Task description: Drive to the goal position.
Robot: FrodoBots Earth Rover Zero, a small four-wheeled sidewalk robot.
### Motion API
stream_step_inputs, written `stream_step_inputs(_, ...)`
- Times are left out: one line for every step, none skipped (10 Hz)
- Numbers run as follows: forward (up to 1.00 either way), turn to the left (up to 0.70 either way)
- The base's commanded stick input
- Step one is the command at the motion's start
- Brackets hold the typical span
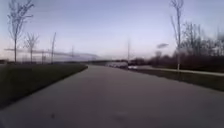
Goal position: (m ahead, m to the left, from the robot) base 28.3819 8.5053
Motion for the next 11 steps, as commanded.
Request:
stream_step_inputs(1.00, 0.00)
stream_step_inputs(1.00, 0.00)
stream_step_inputs(1.00, 0.00)
stream_step_inputs(1.00, 0.02)
stream_step_inputs(1.00, 0.12)
stream_step_inputs(1.00, 0.24)
stream_step_inputs(1.00, 0.40)
stream_step_inputs(1.00, 0.33)
stream_step_inputs(1.00, 0.09)
stream_step_inputs(1.00, 0.05)
stream_step_inputs(1.00, 0.02)
